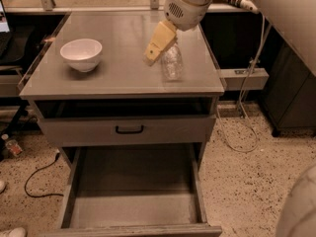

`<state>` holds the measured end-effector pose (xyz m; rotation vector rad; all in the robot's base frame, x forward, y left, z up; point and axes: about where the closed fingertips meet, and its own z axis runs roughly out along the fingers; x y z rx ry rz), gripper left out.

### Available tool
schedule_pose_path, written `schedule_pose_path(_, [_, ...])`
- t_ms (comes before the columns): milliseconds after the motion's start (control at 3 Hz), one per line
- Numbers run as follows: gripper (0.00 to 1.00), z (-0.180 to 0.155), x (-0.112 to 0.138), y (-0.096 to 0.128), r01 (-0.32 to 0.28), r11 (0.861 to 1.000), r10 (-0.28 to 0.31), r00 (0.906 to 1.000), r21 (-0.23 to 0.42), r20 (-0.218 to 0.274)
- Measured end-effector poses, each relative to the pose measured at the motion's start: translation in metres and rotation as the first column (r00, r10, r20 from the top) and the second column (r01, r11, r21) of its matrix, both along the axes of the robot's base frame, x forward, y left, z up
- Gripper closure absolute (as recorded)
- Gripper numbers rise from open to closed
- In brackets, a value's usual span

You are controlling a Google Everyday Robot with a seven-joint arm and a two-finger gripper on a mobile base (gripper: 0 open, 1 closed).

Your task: Place water bottle into middle drawer

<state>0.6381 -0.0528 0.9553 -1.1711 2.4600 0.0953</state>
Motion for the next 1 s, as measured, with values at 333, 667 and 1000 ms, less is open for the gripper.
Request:
schedule_pose_path(333, [0.0,-0.001,0.002,0.001,0.001,1.0,-0.001,1.0,-0.003,0.0])
schedule_pose_path(667, [0.0,-0.007,0.022,0.003,0.023,1.0,-0.023,0.9997,0.014,-0.01])
schedule_pose_path(1000, [0.0,-0.016,0.049,0.004,0.051,0.999,-0.051,0.9983,0.012,-0.028])
